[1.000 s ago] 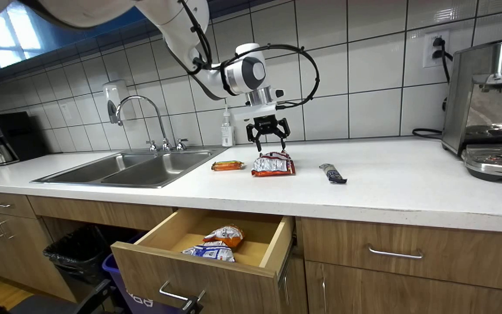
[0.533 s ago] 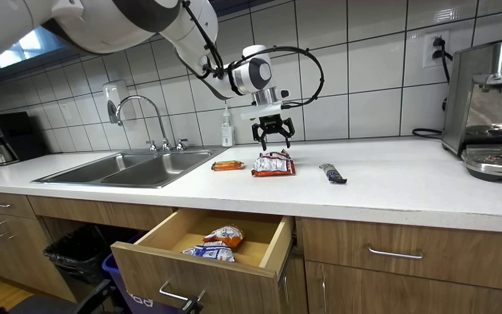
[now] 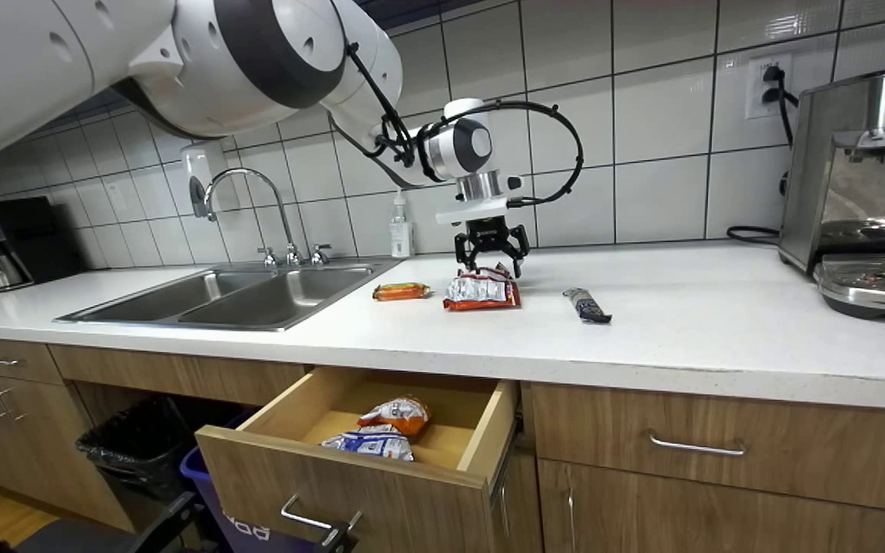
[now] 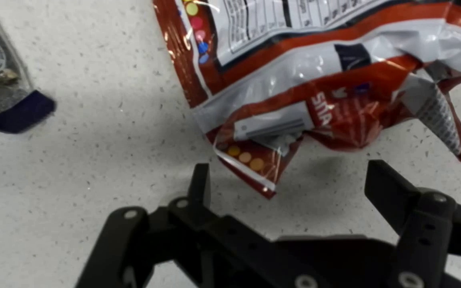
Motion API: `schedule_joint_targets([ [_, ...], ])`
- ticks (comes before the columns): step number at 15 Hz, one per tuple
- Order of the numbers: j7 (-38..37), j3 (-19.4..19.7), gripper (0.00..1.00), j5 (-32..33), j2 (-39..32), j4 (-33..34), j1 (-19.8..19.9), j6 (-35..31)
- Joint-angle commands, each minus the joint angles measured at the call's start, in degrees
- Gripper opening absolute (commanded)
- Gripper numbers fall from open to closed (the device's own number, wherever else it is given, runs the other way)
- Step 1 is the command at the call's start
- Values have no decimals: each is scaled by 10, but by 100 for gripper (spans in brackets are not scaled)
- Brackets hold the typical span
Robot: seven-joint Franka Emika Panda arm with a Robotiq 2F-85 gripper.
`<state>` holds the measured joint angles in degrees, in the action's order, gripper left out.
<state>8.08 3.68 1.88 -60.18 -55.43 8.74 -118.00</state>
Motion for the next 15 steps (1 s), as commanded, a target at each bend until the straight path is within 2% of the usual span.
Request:
schedule_joint_targets([
  [1,-1,-5,100,-4,-11,29,7,28],
  [8,-5,-5,100,-4,14,-18,5,10],
  [15,-8,-7,100,-5,54,-97,0,-13],
])
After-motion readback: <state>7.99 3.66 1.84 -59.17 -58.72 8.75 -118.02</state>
